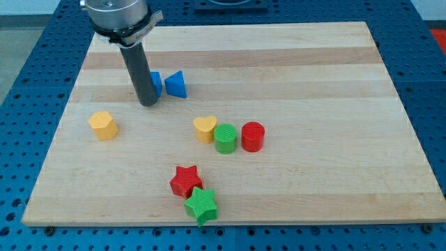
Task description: Tap the red star
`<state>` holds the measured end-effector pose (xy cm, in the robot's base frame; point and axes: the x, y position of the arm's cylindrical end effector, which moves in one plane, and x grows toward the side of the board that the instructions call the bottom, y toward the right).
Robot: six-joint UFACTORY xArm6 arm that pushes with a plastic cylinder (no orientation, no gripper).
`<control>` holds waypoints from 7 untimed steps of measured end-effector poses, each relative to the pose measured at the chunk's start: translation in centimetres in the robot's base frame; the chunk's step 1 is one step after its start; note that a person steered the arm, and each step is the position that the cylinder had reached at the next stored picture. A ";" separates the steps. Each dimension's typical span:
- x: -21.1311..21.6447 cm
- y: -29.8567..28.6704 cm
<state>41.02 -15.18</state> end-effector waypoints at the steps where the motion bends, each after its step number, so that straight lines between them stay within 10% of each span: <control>1: 2.3 0.0; 7: 9.8 0.8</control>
<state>50.80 -14.35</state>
